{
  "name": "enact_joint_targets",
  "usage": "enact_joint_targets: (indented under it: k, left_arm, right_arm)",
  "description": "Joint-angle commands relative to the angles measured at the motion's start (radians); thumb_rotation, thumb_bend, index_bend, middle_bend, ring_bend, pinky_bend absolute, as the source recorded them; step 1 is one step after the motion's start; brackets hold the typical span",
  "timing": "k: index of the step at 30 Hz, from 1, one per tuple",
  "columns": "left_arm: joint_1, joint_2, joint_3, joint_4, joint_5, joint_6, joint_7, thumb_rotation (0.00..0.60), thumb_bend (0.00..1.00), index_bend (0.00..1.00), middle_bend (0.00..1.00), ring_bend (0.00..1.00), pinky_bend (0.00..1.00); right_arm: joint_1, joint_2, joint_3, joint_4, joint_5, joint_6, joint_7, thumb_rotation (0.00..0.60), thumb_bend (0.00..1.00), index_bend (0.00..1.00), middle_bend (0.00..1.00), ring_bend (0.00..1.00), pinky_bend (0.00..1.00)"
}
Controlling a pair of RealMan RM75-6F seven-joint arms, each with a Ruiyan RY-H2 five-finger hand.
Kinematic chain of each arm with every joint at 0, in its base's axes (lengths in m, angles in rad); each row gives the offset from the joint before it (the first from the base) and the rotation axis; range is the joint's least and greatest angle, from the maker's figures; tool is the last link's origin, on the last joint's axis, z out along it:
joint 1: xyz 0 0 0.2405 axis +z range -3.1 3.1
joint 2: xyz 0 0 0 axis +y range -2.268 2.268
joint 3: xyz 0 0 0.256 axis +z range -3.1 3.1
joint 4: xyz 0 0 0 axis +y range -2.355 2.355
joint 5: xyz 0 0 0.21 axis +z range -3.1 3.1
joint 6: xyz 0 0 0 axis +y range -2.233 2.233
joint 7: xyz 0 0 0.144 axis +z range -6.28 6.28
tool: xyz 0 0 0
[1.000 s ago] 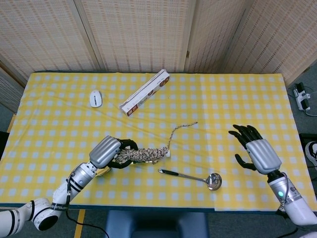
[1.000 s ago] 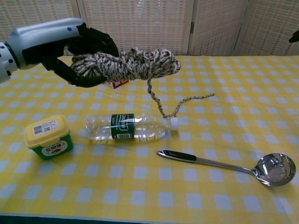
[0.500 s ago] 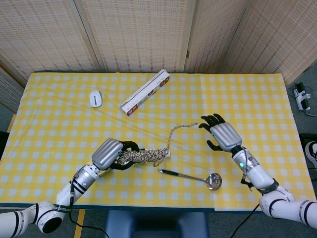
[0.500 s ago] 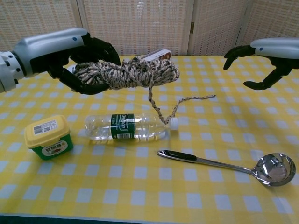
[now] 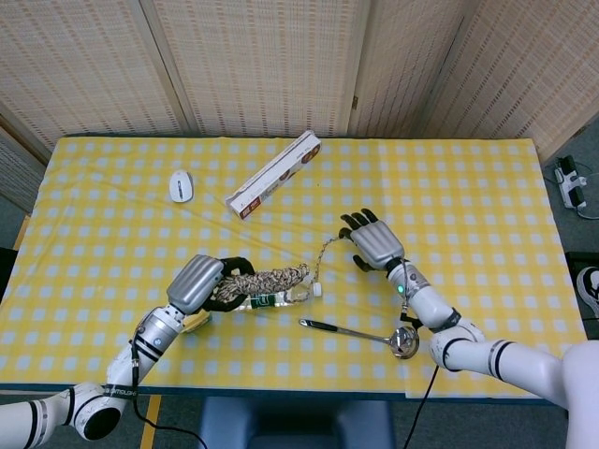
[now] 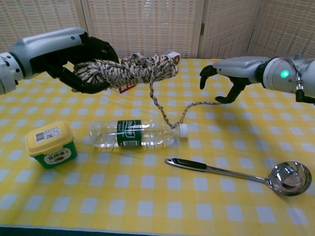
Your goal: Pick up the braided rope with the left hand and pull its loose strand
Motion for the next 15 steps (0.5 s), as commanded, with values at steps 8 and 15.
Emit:
enact_joint_targets:
  k: [8, 15]
  left_arm:
    - [0.004, -0.001, -0.009, -0.002, -0.020, 0.003, 0.004, 0.600, 0.73, 0.73, 0.70, 0.67, 0.71]
    - [0.006, 0.001, -0.012, 0.004, -0.030, -0.002, 0.001, 0.600, 0.73, 0.73, 0.70, 0.67, 0.71]
  right_arm:
    - [0.120, -0.165, -0.006, 0.215, 0.103, -0.055, -0.084, 0.600, 0.48, 0.38, 0.14, 0.09, 0.00]
    - [0.163, -0.250, -0.006, 0.333, 0.114, -0.082, -0.072, 0.600, 0.48, 0.38, 0.14, 0.09, 0.00]
